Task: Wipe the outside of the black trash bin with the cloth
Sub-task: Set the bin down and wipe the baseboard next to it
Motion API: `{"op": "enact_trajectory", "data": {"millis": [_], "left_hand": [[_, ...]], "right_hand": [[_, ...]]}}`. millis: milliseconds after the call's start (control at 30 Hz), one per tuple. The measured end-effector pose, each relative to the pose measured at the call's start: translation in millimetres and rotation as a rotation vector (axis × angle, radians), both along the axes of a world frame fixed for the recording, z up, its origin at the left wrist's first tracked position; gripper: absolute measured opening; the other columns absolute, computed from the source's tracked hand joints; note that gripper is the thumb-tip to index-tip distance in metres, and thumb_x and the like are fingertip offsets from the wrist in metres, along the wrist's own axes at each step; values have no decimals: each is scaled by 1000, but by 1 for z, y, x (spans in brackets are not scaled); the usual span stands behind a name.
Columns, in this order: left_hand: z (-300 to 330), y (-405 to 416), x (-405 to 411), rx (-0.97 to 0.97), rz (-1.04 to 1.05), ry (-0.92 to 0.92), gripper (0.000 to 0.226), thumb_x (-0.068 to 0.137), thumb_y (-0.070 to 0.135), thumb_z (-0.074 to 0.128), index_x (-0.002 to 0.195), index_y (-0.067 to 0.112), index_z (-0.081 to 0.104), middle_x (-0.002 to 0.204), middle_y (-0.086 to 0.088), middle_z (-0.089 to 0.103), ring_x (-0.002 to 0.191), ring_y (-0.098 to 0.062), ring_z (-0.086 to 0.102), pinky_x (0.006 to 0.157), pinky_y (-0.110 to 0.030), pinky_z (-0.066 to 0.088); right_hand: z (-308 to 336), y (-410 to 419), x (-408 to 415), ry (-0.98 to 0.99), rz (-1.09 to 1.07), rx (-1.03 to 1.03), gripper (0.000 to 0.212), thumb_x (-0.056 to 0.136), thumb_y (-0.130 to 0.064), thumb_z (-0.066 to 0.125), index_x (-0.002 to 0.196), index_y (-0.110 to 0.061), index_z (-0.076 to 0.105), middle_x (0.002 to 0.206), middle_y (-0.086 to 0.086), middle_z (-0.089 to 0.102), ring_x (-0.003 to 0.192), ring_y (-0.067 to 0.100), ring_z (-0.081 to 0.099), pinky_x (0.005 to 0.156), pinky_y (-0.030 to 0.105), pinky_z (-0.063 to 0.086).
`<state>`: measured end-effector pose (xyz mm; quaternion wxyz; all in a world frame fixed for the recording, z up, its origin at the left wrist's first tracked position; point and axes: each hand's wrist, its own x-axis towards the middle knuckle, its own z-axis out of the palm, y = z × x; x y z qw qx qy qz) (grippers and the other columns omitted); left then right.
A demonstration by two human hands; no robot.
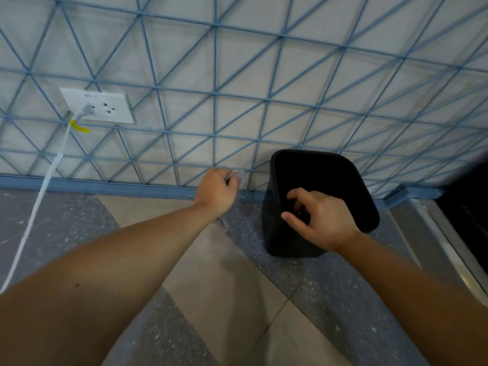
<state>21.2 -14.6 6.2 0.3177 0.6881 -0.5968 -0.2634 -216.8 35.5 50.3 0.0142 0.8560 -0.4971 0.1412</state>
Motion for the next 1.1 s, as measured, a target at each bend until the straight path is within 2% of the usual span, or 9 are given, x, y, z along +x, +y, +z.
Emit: {"op": "enact_trajectory", "data": {"millis": [100,233,367,433,533,700,833,967,1100], "left_hand": [[27,6,4,54,14,85,37,107,17,46,93,-5,72,106,-33,68,102,-42,66,81,-43,44],[39,24,12,78,-55,307,34,96,26,50,73,5,65,79,-22,67,77,-24,62,78,-48,55],[34,35,32,52,-128,266,30,107,18,51,84,9,68,78,0,65,74,-13,57,75,-30,44],[35,36,47,42,-232,165,25,106,25,52,84,18,63,77,5,61,77,-14,56,74,-30,41],[43,42,64,121,-364,292,22,102,35,54,92,24,69,82,8,67,81,-12,60,78,-33,46],[45,55,68,231,-505,437,22,109,23,52,106,14,71,94,-3,71,89,-14,65,81,-32,53],[30,52,78,320,-389,669,16,105,23,57,106,12,69,100,-11,65,96,-23,59,83,-35,48],[12,52,93,355,-335,829,10,101,14,60,97,19,68,94,-2,68,92,-15,65,80,-30,58],[-7,52,101,451,-331,859,12,96,4,64,90,12,70,84,-1,72,78,-9,69,72,-21,60]], "right_hand": [[17,-1,38,-244,-91,112,41,85,-48,61,117,-26,52,95,-9,61,84,13,57,73,30,48],[15,-2,107,-826,-283,707,72,73,-58,71,129,-17,49,121,-2,59,110,13,59,99,31,45],[-10,9,120,-988,-253,680,81,75,-54,71,143,-25,36,140,-7,41,132,10,38,112,33,32],[-22,13,113,-911,-208,585,78,75,-47,72,143,-31,36,137,-7,40,131,8,35,110,27,30],[-36,16,111,-853,-67,649,76,70,-38,78,136,-39,40,136,-3,46,127,8,41,105,25,33],[-42,17,119,-1131,19,900,62,73,1,77,128,-10,51,115,8,66,105,13,64,86,28,53],[-45,16,122,-1302,-51,1066,57,66,-4,73,118,6,51,101,14,65,89,19,66,73,26,56],[-55,13,126,-1438,-180,1167,43,76,-18,74,114,-3,60,103,11,67,90,20,67,70,27,56],[-68,8,131,-1429,-244,1125,34,88,-5,61,122,-4,59,112,13,66,98,21,65,76,26,57]]}}
